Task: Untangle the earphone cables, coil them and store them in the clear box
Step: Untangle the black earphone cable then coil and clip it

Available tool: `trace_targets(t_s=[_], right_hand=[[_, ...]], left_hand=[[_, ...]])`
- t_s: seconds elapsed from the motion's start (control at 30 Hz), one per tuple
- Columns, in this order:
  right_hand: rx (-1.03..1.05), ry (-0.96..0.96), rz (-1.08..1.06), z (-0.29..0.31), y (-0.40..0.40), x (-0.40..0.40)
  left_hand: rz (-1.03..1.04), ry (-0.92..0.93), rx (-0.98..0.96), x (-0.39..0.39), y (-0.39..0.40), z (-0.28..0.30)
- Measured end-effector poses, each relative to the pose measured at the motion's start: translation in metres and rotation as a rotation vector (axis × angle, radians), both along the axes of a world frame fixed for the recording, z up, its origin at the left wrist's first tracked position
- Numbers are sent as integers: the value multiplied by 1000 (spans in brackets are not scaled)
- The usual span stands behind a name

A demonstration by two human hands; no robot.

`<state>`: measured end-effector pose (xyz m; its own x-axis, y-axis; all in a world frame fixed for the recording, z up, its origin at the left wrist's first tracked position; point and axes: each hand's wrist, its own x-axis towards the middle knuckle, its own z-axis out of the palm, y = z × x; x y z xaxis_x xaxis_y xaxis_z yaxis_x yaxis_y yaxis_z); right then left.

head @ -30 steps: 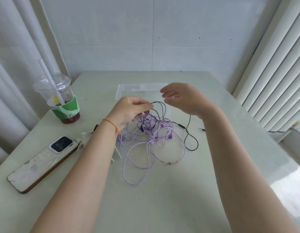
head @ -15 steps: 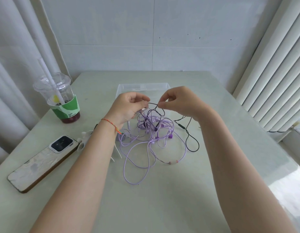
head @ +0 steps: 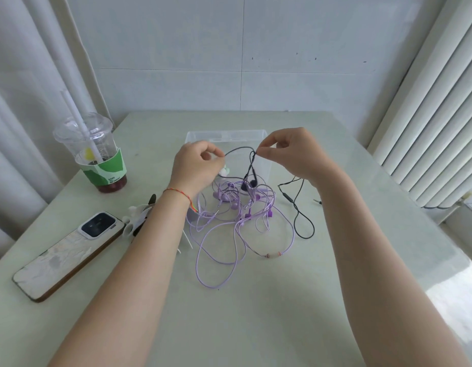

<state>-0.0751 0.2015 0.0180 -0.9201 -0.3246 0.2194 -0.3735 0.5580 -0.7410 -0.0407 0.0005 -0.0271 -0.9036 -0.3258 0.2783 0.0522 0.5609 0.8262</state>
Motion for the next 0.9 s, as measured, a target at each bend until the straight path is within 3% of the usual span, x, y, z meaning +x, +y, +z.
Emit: trace_targets(t_s=[0.1, 0.3, 0.67, 0.9], right_hand=[[-23, -10, 76, 1, -7, 5], [-150, -127, 177, 4, -11, 11], [-285, -212, 127, 5, -9, 7], [-142, -221, 92, 5, -10, 10]], left_hand=[[-141, 75, 30, 3, 9, 8], [-426, 25, 218, 5, 15, 9], [-325, -51, 450, 10, 14, 15], [-281, -76, 524, 10, 16, 16]])
